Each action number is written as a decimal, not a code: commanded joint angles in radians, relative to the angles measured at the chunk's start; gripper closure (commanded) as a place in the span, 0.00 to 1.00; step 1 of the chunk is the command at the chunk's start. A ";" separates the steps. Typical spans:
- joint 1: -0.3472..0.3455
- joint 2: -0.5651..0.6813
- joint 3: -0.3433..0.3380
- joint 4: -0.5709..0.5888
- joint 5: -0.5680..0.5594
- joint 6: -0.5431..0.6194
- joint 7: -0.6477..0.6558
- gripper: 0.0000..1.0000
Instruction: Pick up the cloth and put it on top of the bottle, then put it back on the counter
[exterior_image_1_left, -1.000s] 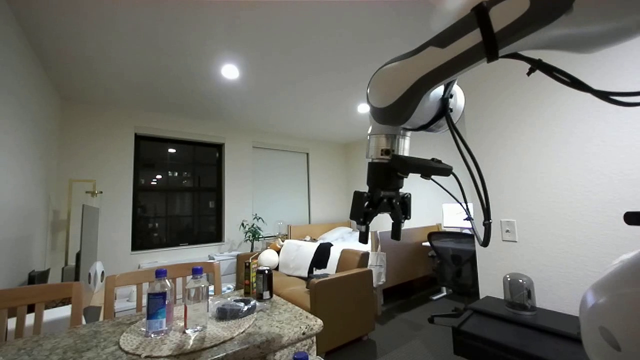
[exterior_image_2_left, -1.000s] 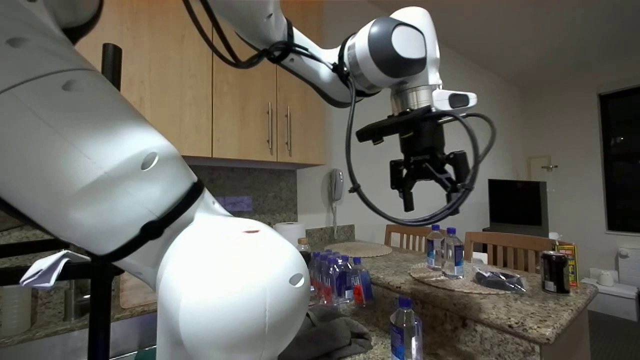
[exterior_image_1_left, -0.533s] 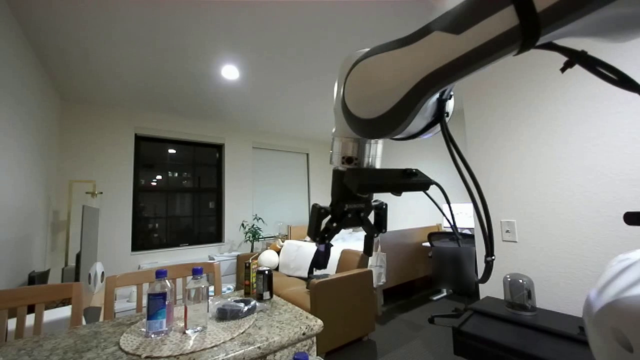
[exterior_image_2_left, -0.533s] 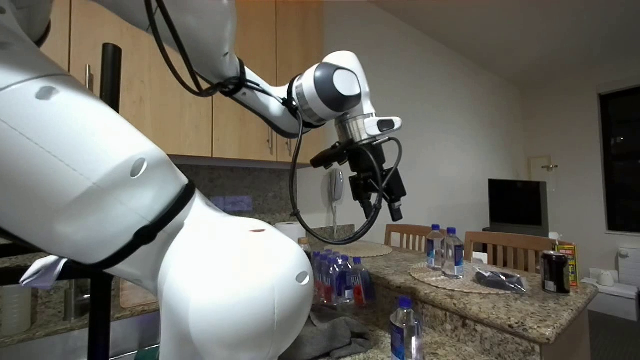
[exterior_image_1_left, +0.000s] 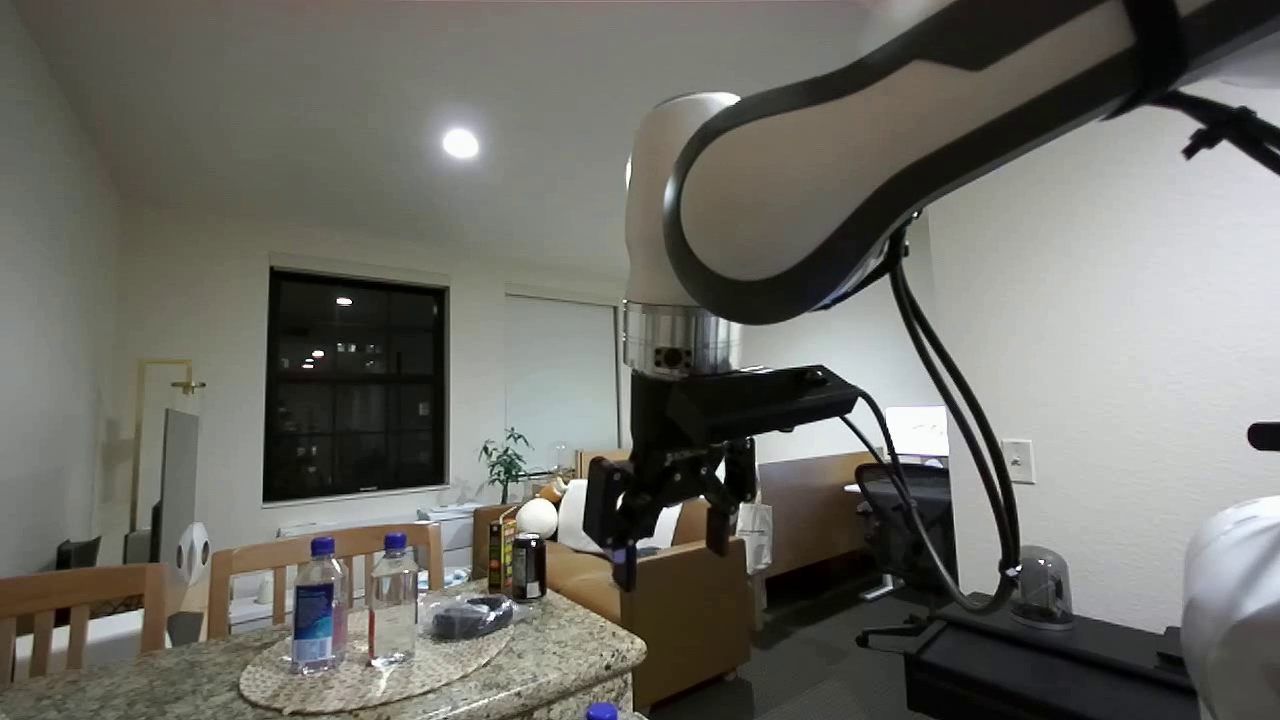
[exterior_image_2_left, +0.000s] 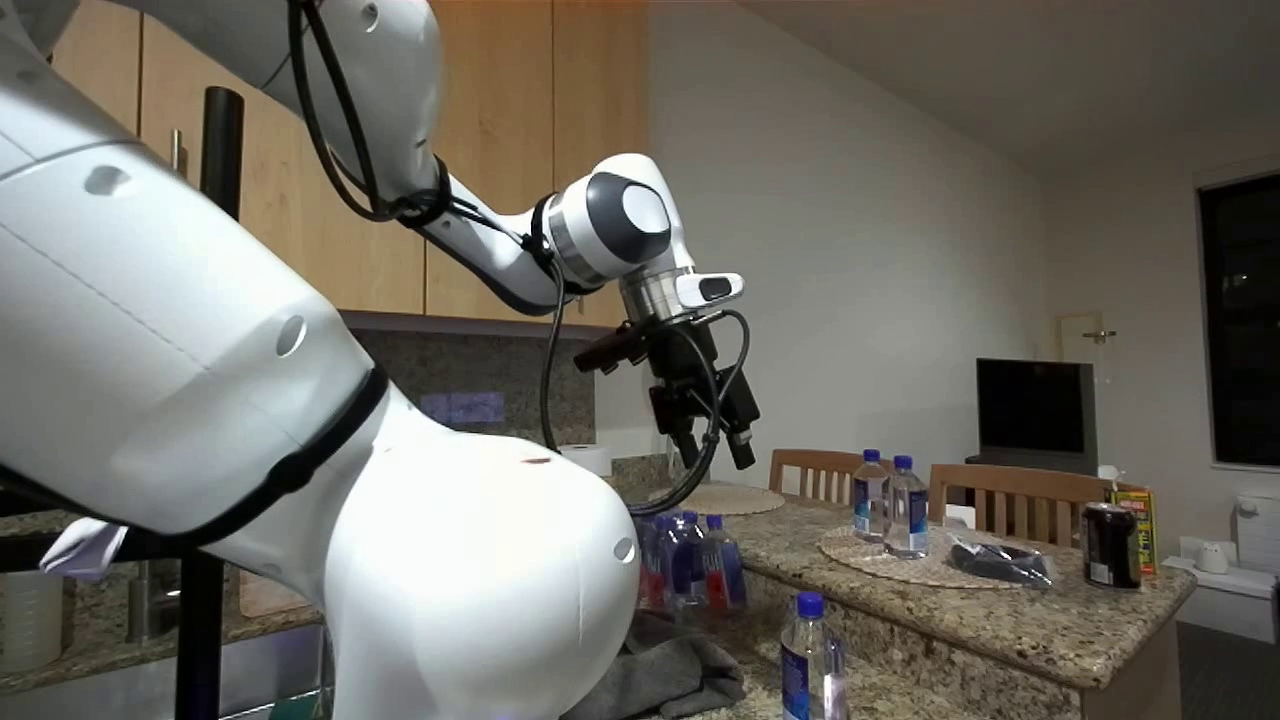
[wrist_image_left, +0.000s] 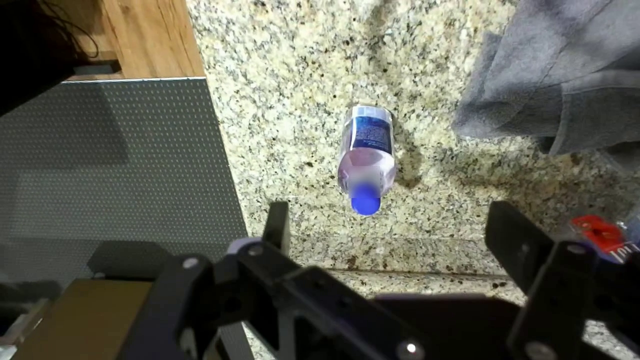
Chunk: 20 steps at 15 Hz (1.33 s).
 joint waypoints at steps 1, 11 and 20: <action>0.008 0.003 -0.008 0.001 -0.008 -0.002 0.005 0.00; 0.142 0.136 -0.162 0.002 0.139 0.146 -0.256 0.00; 0.330 0.416 -0.162 -0.026 0.365 0.208 -0.378 0.00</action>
